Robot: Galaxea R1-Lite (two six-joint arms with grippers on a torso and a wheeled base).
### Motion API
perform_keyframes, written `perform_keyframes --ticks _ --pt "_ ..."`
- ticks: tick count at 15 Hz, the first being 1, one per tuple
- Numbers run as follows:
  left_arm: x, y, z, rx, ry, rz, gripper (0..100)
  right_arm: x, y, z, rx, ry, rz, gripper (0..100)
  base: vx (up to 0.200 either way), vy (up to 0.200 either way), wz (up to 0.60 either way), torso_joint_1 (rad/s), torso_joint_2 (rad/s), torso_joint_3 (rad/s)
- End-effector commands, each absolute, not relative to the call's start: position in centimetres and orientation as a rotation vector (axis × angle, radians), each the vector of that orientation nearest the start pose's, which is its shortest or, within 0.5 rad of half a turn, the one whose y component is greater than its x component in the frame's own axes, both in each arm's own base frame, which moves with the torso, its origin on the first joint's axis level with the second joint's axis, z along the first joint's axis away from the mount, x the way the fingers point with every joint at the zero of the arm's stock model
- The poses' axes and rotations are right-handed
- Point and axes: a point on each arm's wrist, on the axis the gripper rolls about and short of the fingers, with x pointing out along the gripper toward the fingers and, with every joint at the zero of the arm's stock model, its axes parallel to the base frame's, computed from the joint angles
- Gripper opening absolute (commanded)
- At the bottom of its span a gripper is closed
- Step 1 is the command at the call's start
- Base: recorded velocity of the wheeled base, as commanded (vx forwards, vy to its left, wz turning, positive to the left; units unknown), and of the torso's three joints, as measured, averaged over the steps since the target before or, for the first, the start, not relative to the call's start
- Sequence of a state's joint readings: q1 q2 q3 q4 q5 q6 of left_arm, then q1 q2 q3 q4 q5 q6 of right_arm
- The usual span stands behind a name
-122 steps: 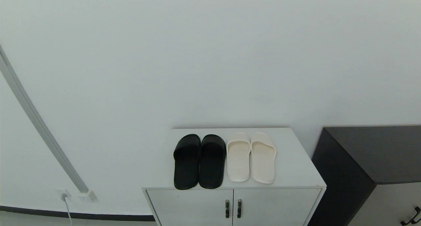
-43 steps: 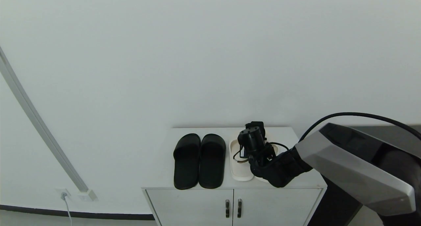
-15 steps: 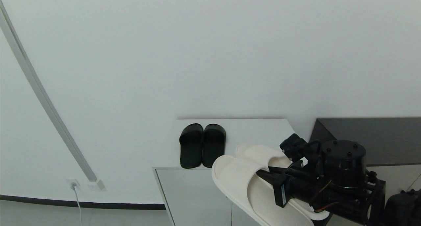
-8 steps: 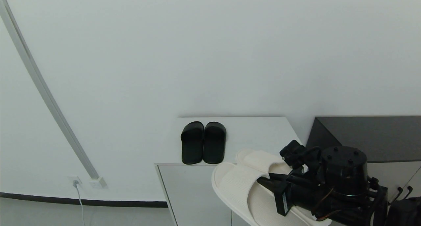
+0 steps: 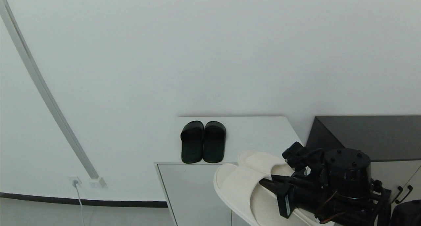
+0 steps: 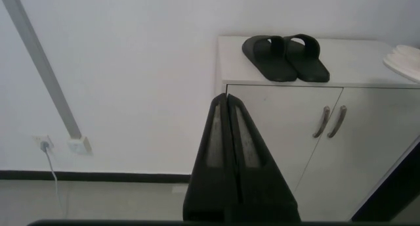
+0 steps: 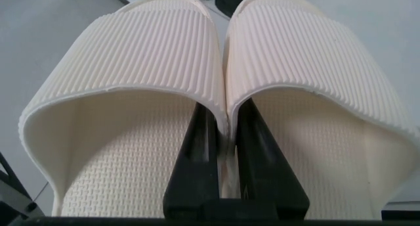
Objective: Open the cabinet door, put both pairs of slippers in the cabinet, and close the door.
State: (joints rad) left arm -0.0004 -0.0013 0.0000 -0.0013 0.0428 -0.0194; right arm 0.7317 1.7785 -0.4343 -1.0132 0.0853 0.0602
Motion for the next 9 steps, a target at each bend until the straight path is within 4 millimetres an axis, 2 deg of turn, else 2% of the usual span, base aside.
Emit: perform_keyframes --ticks 1,3,4,9 --pt "-2.28 0.10 7.56 -0.020 -0.002 0.043 0 19.94 18.34 10.54 -0.055 0.353 0.804 0 0.000 0.000 0.00 -0.144 0.33 0.168" --pt "-2.28 0.09 7.55 -0.021 0.000 0.040 0 19.91 18.36 10.47 -0.056 0.356 0.805 0 0.000 0.000 0.00 -0.141 0.33 0.176" --pt "-2.28 0.09 7.55 -0.021 0.000 0.040 100 19.86 18.32 10.40 -0.057 0.359 0.805 0 0.000 0.000 0.00 -0.139 0.33 0.178" --pt "-2.28 0.09 7.56 -0.020 -0.002 0.041 100 19.54 18.52 10.23 -0.076 0.360 0.817 0 0.000 0.000 0.00 -0.148 0.34 0.181"
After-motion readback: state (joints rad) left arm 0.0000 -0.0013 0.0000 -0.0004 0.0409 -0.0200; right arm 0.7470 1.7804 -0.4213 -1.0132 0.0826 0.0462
